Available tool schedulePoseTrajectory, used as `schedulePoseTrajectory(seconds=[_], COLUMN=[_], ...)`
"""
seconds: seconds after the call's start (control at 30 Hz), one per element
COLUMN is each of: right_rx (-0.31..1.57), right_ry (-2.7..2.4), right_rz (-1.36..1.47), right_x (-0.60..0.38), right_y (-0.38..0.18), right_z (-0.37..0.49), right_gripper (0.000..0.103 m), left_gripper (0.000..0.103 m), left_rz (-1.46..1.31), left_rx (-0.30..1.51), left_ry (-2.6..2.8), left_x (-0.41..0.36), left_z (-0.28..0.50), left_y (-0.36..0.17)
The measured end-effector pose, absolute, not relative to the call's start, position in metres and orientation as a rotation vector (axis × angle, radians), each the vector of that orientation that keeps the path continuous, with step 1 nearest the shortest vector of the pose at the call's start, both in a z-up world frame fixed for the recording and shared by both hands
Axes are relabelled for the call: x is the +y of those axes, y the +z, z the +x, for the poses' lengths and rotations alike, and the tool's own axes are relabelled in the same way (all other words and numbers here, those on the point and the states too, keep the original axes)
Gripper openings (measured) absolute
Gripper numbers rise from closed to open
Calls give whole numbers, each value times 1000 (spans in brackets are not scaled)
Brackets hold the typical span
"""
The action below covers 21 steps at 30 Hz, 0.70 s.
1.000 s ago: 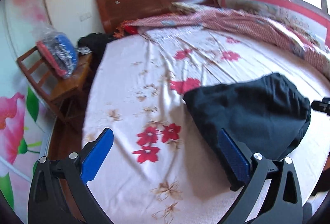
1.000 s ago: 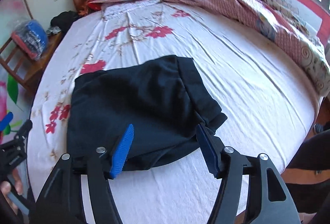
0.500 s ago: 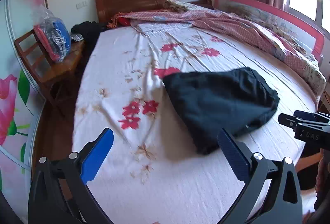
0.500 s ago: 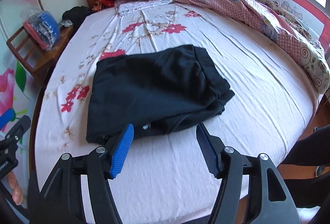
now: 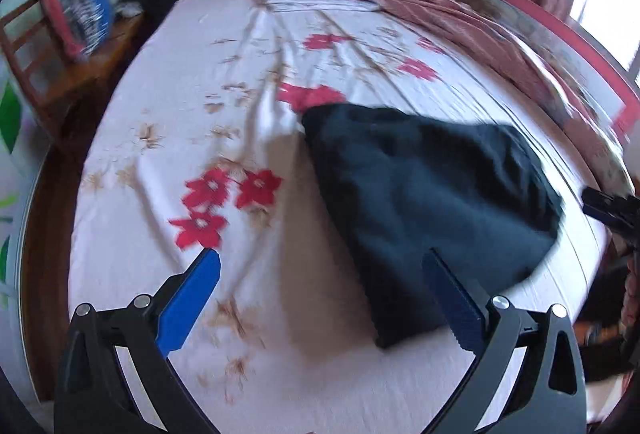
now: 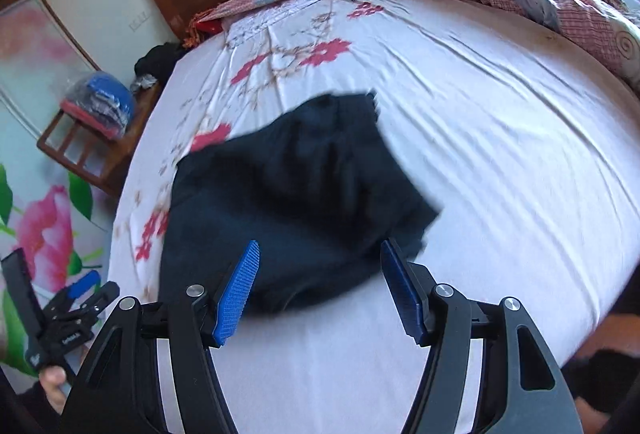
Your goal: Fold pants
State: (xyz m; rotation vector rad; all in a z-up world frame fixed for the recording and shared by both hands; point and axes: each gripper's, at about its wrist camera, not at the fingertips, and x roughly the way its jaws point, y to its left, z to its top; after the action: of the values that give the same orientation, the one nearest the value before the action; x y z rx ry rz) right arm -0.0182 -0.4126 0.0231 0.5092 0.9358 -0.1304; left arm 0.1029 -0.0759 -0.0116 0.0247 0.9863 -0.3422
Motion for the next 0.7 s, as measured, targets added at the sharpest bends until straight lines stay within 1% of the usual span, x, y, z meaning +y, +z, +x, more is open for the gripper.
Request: schedulePoseTrajectory(seconds=[0.07,0.13,0.2,0.4,0.47,0.57,0.67,0.7], right_rx=[948,1020,1051,1115,1118,1092,1115,1107], right_ry=[-30,-36,-3,97,99,112,143,143], right_rz=[555,564,607,673,686,709,786,802], right_x=[-442,-460,-473,-481,-485,-492,-497,-500], right_y=[13,-4,-24,-60,-63,-60,-72,-74], right_z=[7,28,45,65,67,63,61,62], right_gripper=[63,63,63,63,70,70,70,74], left_gripper=[101,101,101,101,101,101,101,101], left_rz=[-25,-48,-66,-120,-119,-231,-251,-278], left_rx=[1053,1096,1154,1274,1291,1317,1370,1392], left_ry=[-362,-371,-379,-423,-399,-457,-489,-509], left_x=[-78,-85,-94,-113,-113,-103,-100,-100], left_z=[128,147,160,182,185,190,197,199], left_y=[-22,-33,-47,-77,-81,-83,-91,-95])
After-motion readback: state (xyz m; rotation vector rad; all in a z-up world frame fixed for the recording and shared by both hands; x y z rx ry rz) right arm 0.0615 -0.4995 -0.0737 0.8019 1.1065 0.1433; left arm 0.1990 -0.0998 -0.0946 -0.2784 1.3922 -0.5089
